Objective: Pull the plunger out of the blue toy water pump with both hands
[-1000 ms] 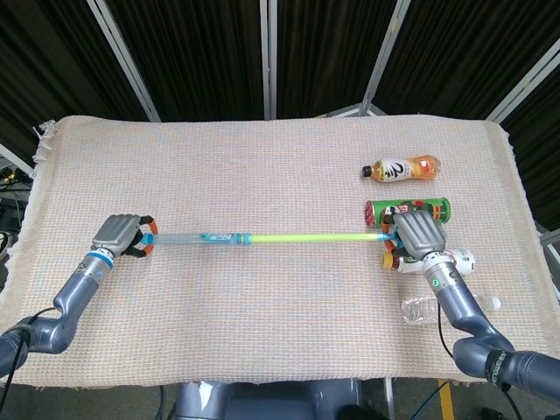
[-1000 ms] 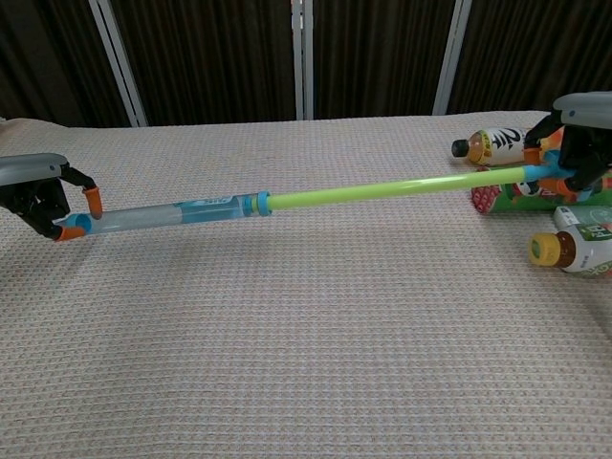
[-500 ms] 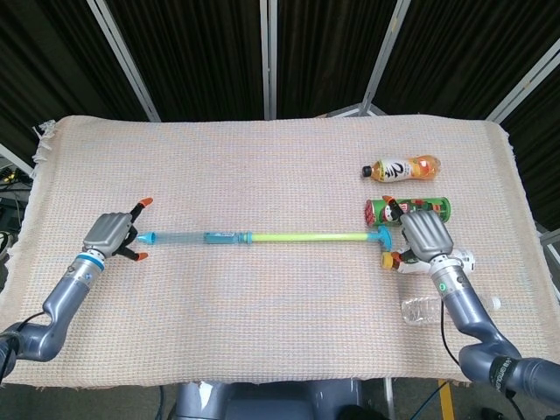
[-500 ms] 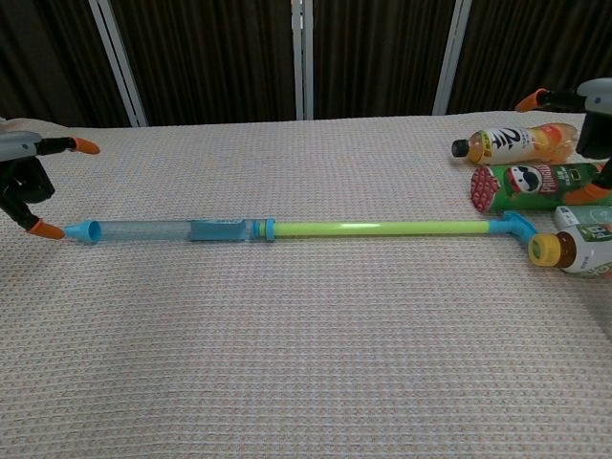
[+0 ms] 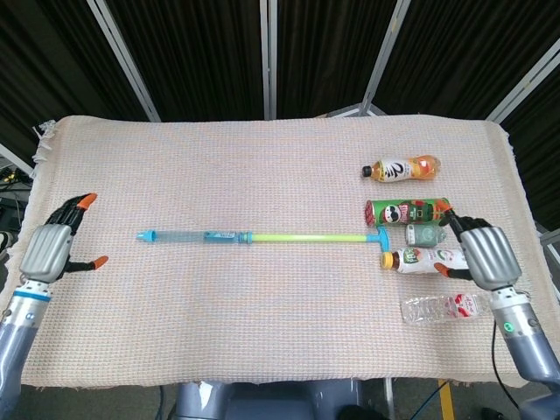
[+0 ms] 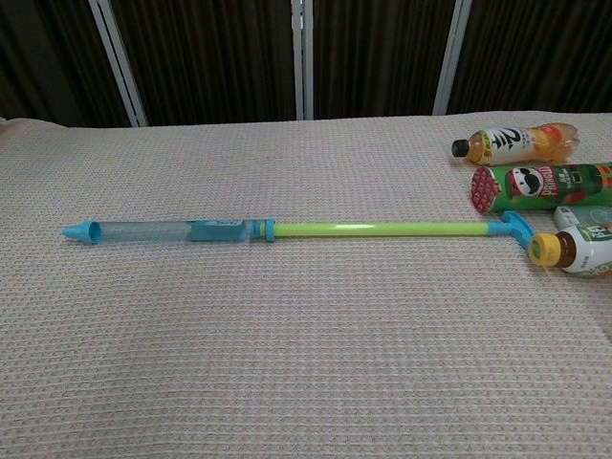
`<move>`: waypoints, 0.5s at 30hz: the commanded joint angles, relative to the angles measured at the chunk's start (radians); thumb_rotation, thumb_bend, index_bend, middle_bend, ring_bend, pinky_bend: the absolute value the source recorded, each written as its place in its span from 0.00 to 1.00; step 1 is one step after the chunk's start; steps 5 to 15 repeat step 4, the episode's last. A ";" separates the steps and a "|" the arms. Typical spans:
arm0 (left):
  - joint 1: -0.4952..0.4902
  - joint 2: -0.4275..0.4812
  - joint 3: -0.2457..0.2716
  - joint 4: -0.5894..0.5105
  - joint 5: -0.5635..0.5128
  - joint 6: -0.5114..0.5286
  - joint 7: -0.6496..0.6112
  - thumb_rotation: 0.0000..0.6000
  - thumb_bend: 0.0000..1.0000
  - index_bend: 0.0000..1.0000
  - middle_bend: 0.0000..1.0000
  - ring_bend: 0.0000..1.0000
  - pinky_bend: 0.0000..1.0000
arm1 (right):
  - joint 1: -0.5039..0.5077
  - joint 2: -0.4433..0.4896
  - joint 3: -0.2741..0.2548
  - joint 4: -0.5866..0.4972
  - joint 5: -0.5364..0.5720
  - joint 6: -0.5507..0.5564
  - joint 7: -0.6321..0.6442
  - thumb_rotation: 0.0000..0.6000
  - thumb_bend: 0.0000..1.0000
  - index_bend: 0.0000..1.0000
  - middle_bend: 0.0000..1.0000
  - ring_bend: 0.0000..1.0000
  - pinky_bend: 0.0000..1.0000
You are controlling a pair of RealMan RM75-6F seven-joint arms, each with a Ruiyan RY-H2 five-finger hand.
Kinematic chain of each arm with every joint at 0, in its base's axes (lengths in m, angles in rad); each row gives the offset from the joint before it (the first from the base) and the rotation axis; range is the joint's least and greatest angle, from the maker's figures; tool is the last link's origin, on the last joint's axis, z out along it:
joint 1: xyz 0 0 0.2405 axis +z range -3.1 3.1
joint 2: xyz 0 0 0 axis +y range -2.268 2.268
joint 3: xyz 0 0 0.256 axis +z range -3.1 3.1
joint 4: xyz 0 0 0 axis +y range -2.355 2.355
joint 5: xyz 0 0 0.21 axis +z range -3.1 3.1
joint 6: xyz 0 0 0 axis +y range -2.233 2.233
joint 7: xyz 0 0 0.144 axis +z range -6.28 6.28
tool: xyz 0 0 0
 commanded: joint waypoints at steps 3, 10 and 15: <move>0.092 0.050 0.048 -0.089 0.048 0.113 0.092 1.00 0.00 0.00 0.00 0.00 0.00 | -0.106 0.033 -0.048 0.056 -0.059 0.119 -0.008 1.00 0.00 0.00 0.00 0.00 0.00; 0.099 0.052 0.052 -0.094 0.053 0.122 0.099 1.00 0.00 0.00 0.00 0.00 0.00 | -0.116 0.032 -0.051 0.064 -0.062 0.130 -0.012 1.00 0.00 0.00 0.00 0.00 0.00; 0.099 0.052 0.052 -0.094 0.053 0.122 0.099 1.00 0.00 0.00 0.00 0.00 0.00 | -0.116 0.032 -0.051 0.064 -0.062 0.130 -0.012 1.00 0.00 0.00 0.00 0.00 0.00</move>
